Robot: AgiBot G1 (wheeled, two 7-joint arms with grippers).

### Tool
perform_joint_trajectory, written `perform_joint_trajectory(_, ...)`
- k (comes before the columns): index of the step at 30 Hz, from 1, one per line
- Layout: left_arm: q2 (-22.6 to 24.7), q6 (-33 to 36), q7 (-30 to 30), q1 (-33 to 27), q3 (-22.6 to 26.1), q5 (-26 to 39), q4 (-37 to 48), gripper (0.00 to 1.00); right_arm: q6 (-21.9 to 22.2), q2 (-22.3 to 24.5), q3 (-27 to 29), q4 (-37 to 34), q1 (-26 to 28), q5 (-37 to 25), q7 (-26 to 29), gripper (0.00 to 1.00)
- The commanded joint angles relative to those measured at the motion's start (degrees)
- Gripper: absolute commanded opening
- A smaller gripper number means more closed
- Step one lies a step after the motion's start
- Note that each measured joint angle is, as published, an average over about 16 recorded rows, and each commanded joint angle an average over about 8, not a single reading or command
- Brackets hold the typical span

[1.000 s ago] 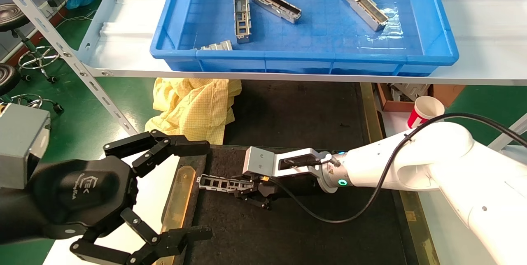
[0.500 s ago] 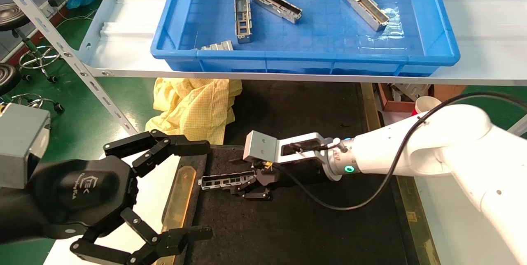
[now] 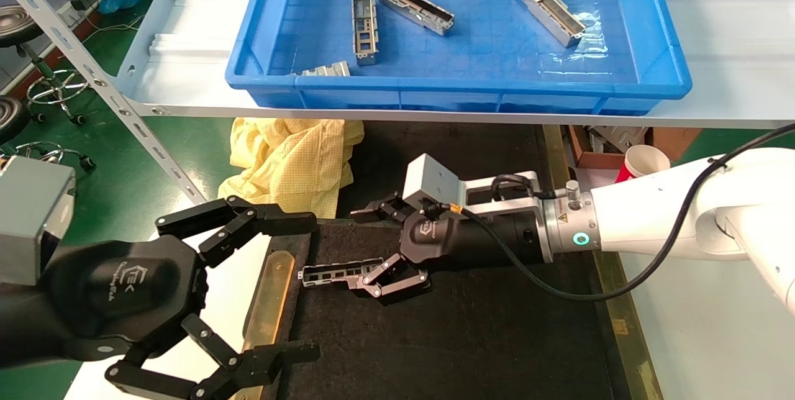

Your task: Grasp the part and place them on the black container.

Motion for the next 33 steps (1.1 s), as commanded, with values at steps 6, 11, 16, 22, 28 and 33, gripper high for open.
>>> perform_joint_trajectory(6, 0.00, 0.00, 0.00, 0.00, 0.00, 0.00, 0.00, 1.00, 0.15, 0.38, 0.56, 0.75, -0.45, -0.08, 0.23, 1.00)
perform_joint_trajectory(11, 0.00, 0.00, 0.00, 0.00, 0.00, 0.00, 0.01, 1.00, -0.10, 2.61, 3.55, 4.15, -2.43, -0.16, 1.71, 1.00)
perform_joint_trajectory(16, 0.00, 0.00, 0.00, 0.00, 0.00, 0.00, 0.01, 1.00, -0.47, 5.79, 7.92, 9.11, -5.32, -0.27, 3.86, 1.00)
perform_joint_trajectory(22, 0.00, 0.00, 0.01, -0.01, 0.00, -0.01, 0.01, 1.00, -0.91, 9.65, 13.20, 15.12, -8.82, -0.41, 6.48, 1.00)
perform_joint_trajectory(28, 0.00, 0.00, 0.01, -0.01, 0.01, -0.01, 0.01, 1.00, -1.35, 13.50, 18.48, 21.12, -12.32, -0.55, 9.09, 1.00)
perform_joint_trajectory(33, 0.00, 0.00, 0.01, -0.01, 0.01, -0.01, 0.01, 1.00, -1.72, 16.71, 22.88, 26.12, -15.24, -0.66, 11.27, 1.00)
